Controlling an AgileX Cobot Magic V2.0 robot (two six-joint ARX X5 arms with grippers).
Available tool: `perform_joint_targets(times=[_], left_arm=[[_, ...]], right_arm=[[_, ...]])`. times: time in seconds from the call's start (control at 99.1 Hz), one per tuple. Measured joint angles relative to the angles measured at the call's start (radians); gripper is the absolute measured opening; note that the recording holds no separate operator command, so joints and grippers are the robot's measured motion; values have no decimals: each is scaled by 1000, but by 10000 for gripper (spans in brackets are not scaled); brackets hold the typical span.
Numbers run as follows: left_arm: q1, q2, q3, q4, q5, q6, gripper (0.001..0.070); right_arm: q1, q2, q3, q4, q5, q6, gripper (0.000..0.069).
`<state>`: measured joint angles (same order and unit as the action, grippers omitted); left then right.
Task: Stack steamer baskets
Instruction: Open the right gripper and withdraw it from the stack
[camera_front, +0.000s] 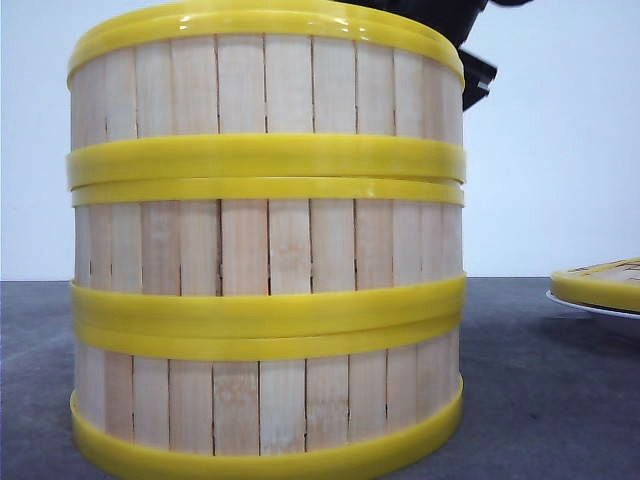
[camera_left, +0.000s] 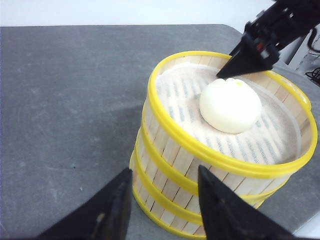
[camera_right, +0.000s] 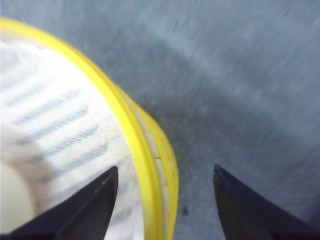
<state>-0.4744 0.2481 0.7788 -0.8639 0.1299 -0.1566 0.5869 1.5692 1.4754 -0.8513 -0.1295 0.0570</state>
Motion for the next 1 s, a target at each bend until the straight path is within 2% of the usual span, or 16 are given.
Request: perform_joint_targets(times=[0.091,0.293,0.535,0.726,0.999], left_arm=[[0,0,0,0,0,0,238],[0,0,0,2,0,0,238],[0,0,0,16,0,0,238],[0,0,0,17,0,0,238],[0,0,0,18,0,0,238]], right_arm=[[-16,-90,8,7,35,0,372],[-50,-333,28,2,193,3,372],[-131,-508,28,-101,306,29,372],[-261,-496,20,-190,309,37,373],[-434,-436,-113,-158,225,39,373]])
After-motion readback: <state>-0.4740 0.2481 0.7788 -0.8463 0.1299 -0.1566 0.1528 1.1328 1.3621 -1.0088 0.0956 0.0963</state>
